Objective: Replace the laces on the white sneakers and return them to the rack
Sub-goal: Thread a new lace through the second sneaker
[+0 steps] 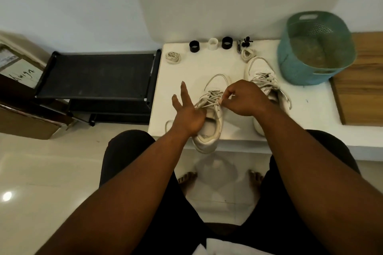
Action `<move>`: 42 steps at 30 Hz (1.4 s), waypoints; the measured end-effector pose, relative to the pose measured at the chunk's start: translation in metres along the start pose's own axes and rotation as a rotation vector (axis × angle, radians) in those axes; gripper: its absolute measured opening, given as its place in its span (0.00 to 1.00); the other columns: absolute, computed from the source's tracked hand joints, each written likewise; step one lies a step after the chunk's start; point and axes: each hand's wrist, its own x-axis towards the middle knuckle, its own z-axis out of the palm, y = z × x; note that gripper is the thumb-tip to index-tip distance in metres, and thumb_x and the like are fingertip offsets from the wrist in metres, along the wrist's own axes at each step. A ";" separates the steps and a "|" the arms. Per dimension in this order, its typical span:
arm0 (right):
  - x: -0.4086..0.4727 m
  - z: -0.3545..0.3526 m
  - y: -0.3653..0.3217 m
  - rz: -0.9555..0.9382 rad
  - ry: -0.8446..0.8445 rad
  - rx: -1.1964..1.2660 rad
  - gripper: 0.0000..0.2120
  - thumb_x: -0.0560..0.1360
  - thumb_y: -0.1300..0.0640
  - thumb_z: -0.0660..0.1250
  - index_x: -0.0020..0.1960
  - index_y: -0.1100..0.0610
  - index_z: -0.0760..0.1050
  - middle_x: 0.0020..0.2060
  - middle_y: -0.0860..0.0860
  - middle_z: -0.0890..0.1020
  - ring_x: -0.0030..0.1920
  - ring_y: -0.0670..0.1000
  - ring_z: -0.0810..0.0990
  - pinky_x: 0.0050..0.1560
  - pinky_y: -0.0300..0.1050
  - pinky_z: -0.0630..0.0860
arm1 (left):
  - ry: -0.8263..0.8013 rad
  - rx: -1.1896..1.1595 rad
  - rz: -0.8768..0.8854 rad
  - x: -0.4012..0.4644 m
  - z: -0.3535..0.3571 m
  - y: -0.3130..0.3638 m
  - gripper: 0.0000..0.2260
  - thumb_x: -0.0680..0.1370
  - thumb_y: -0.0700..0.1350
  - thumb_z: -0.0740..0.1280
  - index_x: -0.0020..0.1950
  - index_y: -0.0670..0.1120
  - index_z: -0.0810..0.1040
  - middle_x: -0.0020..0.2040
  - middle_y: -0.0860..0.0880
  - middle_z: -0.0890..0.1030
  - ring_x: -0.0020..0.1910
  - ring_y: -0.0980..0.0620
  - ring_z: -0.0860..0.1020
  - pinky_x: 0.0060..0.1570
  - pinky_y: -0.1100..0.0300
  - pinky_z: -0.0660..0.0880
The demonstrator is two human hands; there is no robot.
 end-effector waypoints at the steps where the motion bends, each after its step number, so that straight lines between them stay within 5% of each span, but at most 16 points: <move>1: -0.003 -0.001 0.000 -0.005 -0.010 -0.010 0.07 0.76 0.49 0.71 0.42 0.50 0.83 0.45 0.48 0.84 0.48 0.51 0.81 0.49 0.45 0.75 | -0.008 0.018 -0.011 -0.003 0.000 0.000 0.43 0.82 0.47 0.66 0.81 0.62 0.33 0.82 0.43 0.34 0.82 0.41 0.52 0.55 0.57 0.61; 8: -0.013 0.020 0.007 0.020 0.084 0.111 0.08 0.81 0.56 0.63 0.48 0.59 0.78 0.47 0.53 0.82 0.50 0.56 0.79 0.49 0.48 0.72 | -0.001 0.168 -0.030 -0.016 -0.003 0.001 0.45 0.80 0.50 0.69 0.82 0.59 0.37 0.82 0.40 0.34 0.68 0.38 0.75 0.53 0.57 0.65; 10: -0.015 0.021 0.001 0.138 0.200 0.515 0.10 0.83 0.56 0.61 0.48 0.58 0.77 0.48 0.53 0.83 0.50 0.54 0.79 0.47 0.46 0.70 | 0.027 0.161 -0.012 -0.018 0.000 -0.001 0.45 0.79 0.48 0.68 0.82 0.60 0.36 0.81 0.39 0.34 0.61 0.37 0.79 0.52 0.57 0.67; 13: -0.022 0.014 -0.013 0.269 0.194 1.546 0.10 0.84 0.56 0.56 0.46 0.52 0.72 0.49 0.53 0.85 0.55 0.55 0.82 0.47 0.47 0.74 | 0.023 0.119 -0.004 -0.017 0.002 -0.003 0.45 0.79 0.47 0.68 0.82 0.60 0.36 0.81 0.39 0.35 0.61 0.37 0.80 0.53 0.57 0.69; 15: -0.023 0.013 -0.011 0.256 0.225 1.772 0.11 0.85 0.55 0.54 0.44 0.52 0.68 0.36 0.52 0.81 0.41 0.54 0.82 0.40 0.42 0.74 | -0.002 0.098 -0.003 -0.016 0.002 -0.003 0.46 0.79 0.47 0.68 0.82 0.61 0.36 0.81 0.39 0.35 0.63 0.37 0.79 0.55 0.56 0.70; 18: -0.024 0.017 -0.003 0.161 0.414 1.065 0.10 0.82 0.53 0.63 0.42 0.51 0.71 0.30 0.47 0.73 0.30 0.46 0.69 0.32 0.40 0.67 | -0.021 0.097 0.008 -0.014 0.000 -0.002 0.47 0.78 0.47 0.69 0.81 0.62 0.34 0.81 0.40 0.34 0.64 0.36 0.79 0.60 0.53 0.72; 20: -0.023 0.021 0.001 0.050 0.350 0.428 0.05 0.79 0.50 0.69 0.48 0.50 0.77 0.35 0.47 0.78 0.36 0.46 0.75 0.39 0.41 0.69 | -0.018 0.093 0.003 -0.014 -0.001 -0.003 0.48 0.78 0.47 0.69 0.81 0.62 0.34 0.81 0.40 0.35 0.64 0.37 0.79 0.60 0.53 0.73; 23: -0.025 0.023 0.000 0.041 0.146 0.032 0.09 0.77 0.48 0.69 0.51 0.51 0.83 0.45 0.50 0.85 0.48 0.52 0.82 0.48 0.43 0.73 | -0.015 0.086 -0.004 -0.015 -0.002 -0.003 0.48 0.78 0.48 0.70 0.81 0.62 0.34 0.82 0.40 0.35 0.67 0.38 0.77 0.61 0.52 0.74; 27: -0.028 0.014 -0.004 0.105 0.304 0.210 0.14 0.75 0.48 0.72 0.35 0.52 0.77 0.33 0.49 0.79 0.37 0.51 0.77 0.38 0.44 0.67 | -0.014 0.091 -0.023 -0.015 -0.003 -0.005 0.47 0.78 0.50 0.69 0.81 0.61 0.34 0.82 0.39 0.37 0.67 0.37 0.76 0.64 0.51 0.73; 29: -0.029 0.004 -0.005 0.198 0.457 0.811 0.17 0.76 0.54 0.73 0.32 0.53 0.70 0.28 0.47 0.73 0.29 0.48 0.68 0.33 0.42 0.64 | -0.014 0.090 -0.024 -0.016 -0.002 -0.005 0.46 0.79 0.50 0.68 0.81 0.61 0.34 0.82 0.39 0.37 0.66 0.37 0.77 0.64 0.50 0.72; 31: -0.032 -0.006 -0.006 0.283 0.394 1.440 0.15 0.77 0.60 0.70 0.34 0.54 0.69 0.30 0.50 0.76 0.25 0.46 0.62 0.28 0.39 0.59 | -0.009 0.092 -0.025 -0.015 -0.002 -0.006 0.46 0.79 0.51 0.68 0.81 0.61 0.34 0.82 0.40 0.37 0.65 0.36 0.77 0.63 0.51 0.71; 32: -0.033 -0.007 -0.004 0.298 0.328 1.516 0.15 0.77 0.61 0.69 0.35 0.54 0.69 0.30 0.50 0.76 0.24 0.46 0.61 0.27 0.38 0.57 | -0.007 0.095 -0.024 -0.015 -0.002 -0.006 0.46 0.79 0.52 0.69 0.81 0.61 0.34 0.82 0.40 0.37 0.65 0.37 0.77 0.61 0.52 0.70; 33: -0.031 -0.009 -0.003 0.302 0.286 1.409 0.15 0.77 0.60 0.69 0.34 0.54 0.68 0.29 0.50 0.75 0.24 0.46 0.62 0.27 0.38 0.58 | -0.003 0.101 -0.019 -0.015 -0.001 -0.006 0.46 0.79 0.52 0.69 0.81 0.61 0.34 0.82 0.40 0.37 0.66 0.37 0.77 0.60 0.54 0.69; 37: -0.020 0.009 0.005 0.208 0.188 0.182 0.17 0.73 0.47 0.75 0.39 0.55 0.70 0.34 0.48 0.74 0.37 0.51 0.73 0.35 0.45 0.63 | 0.008 0.127 -0.032 -0.014 -0.001 -0.007 0.46 0.80 0.54 0.68 0.82 0.60 0.35 0.82 0.41 0.39 0.70 0.38 0.74 0.55 0.55 0.63; 40: -0.021 0.010 -0.001 0.227 0.199 0.133 0.19 0.73 0.45 0.74 0.53 0.56 0.73 0.45 0.51 0.79 0.51 0.57 0.79 0.45 0.46 0.70 | 0.017 0.139 -0.034 -0.014 0.000 -0.007 0.46 0.80 0.54 0.69 0.82 0.60 0.34 0.82 0.40 0.39 0.70 0.39 0.74 0.55 0.55 0.63; 42: -0.023 0.007 -0.002 0.199 0.145 0.071 0.31 0.72 0.45 0.75 0.70 0.53 0.68 0.56 0.56 0.81 0.59 0.60 0.79 0.54 0.50 0.75 | 0.020 0.146 -0.034 -0.015 0.000 -0.007 0.46 0.80 0.55 0.68 0.82 0.60 0.35 0.83 0.40 0.40 0.69 0.39 0.74 0.55 0.56 0.63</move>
